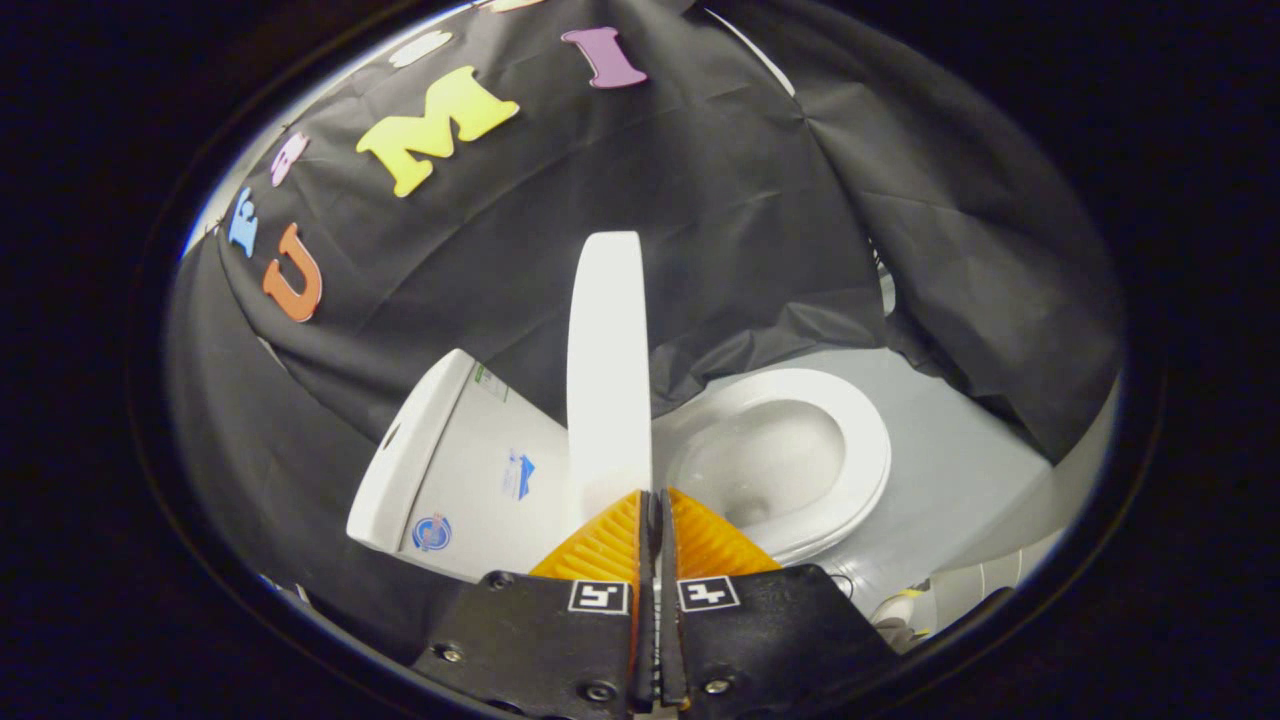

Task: Open the toilet lid.

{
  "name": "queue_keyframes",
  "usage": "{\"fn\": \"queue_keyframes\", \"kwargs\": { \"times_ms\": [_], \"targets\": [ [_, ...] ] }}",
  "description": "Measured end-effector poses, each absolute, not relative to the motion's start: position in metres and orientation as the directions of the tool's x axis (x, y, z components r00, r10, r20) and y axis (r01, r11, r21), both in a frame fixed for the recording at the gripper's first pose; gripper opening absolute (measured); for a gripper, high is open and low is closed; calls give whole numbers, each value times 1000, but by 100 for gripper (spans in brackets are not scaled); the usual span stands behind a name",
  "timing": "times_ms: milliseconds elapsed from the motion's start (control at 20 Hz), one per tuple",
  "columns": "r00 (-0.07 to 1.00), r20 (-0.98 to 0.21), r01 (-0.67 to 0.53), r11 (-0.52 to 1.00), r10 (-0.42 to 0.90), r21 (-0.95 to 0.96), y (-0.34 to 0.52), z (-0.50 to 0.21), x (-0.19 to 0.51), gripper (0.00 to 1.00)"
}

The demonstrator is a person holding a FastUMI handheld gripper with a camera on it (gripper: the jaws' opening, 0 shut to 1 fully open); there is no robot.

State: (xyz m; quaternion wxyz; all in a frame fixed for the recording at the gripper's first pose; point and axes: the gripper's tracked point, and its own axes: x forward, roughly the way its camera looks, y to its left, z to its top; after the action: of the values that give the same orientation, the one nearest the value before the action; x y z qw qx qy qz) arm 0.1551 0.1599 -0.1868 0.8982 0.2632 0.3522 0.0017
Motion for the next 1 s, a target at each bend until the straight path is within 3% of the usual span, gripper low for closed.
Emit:
{"fn": "queue_keyframes", "kwargs": {
  "times_ms": [1000],
  "targets": [
    [764,-614,32,939,197,342,244,-153,160,11]
  ]
}}
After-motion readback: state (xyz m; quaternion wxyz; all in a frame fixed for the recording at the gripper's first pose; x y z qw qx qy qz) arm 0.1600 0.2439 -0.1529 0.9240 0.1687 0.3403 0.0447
